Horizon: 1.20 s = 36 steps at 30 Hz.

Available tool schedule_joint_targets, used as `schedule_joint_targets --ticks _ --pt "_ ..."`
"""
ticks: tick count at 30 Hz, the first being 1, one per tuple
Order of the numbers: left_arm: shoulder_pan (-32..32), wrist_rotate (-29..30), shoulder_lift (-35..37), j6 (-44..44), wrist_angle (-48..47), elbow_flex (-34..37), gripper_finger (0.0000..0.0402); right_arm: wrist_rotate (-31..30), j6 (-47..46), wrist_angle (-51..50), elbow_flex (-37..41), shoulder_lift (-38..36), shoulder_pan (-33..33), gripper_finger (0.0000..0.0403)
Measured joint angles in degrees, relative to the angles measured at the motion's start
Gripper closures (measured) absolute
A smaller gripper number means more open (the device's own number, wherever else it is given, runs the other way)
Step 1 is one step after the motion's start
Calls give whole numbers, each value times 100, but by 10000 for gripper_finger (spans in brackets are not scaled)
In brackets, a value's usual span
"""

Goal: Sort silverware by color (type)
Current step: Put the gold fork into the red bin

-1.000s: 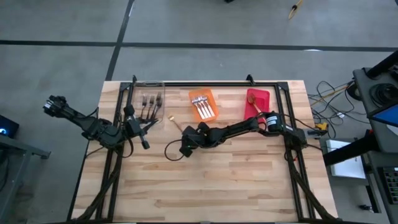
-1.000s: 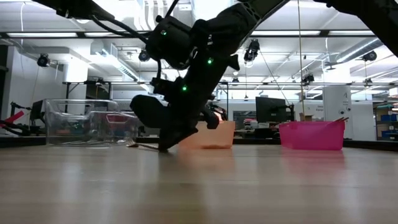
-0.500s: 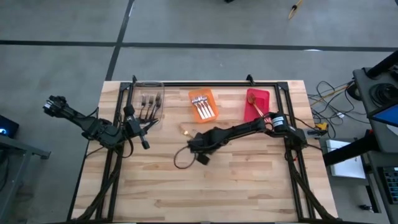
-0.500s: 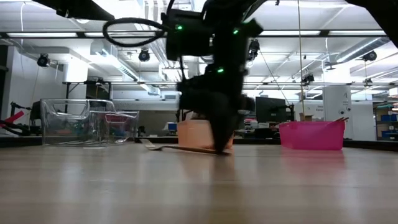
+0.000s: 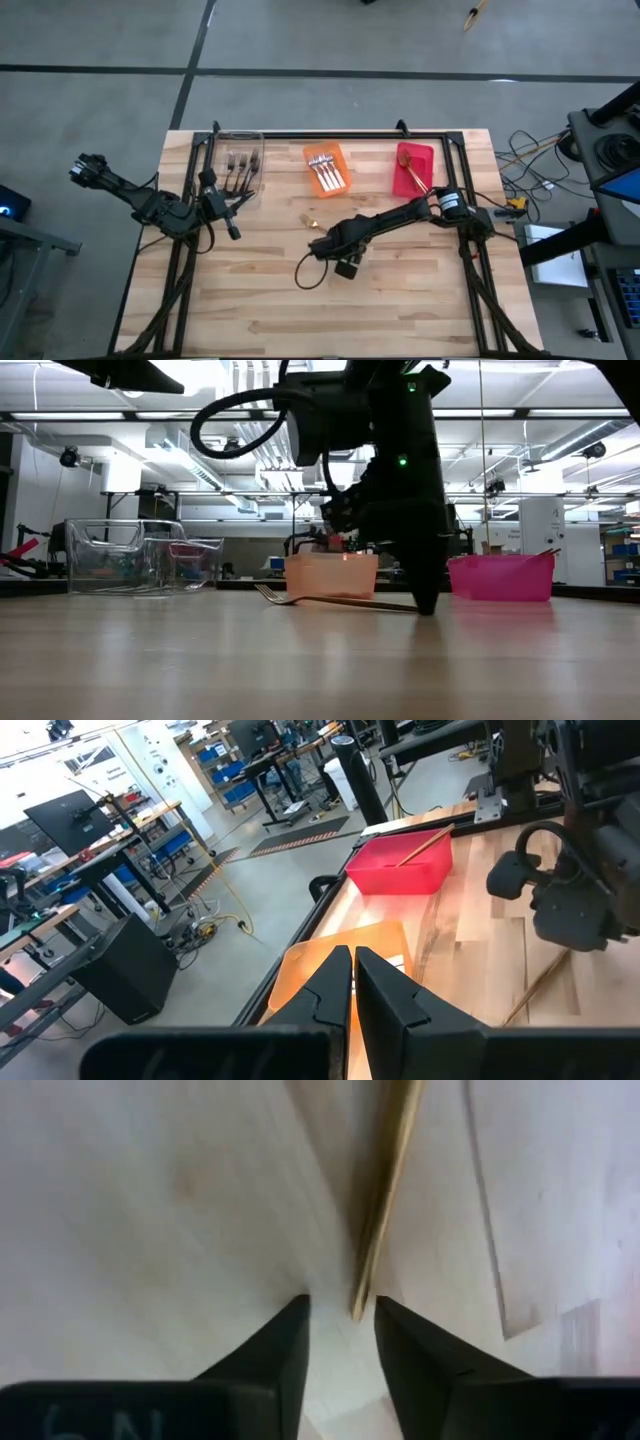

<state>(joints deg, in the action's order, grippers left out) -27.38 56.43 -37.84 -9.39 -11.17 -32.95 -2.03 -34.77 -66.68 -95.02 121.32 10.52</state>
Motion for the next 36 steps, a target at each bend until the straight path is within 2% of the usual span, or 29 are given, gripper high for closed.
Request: schedule_joint_targets --ticks 7,12,14,19,22,29,36 --pt "0 -1 -5 0 1 0 401 -8 590 -247 8 -203 -210 274" --pt "0 -1 -5 0 2 0 401 -574 979 87 7 -513 -389 273" --pt "0 -1 -5 -4 1 0 401 -780 1214 469 7 -658 -421 273" --pt "0 -1 -5 -17 1 0 401 -856 2376 2414 223 -957 -384 273" --pt "0 -1 -5 -17 3 2 401 -935 2978 3249 375 -969 -237 273" --pt "0 -3 -12 -20 0 4 401 -2084 2851 3793 959 -914 -127 273" --pt "0 -2 -18 -20 -3 7 401 -2108 2168 4448 1815 -917 -138 273"
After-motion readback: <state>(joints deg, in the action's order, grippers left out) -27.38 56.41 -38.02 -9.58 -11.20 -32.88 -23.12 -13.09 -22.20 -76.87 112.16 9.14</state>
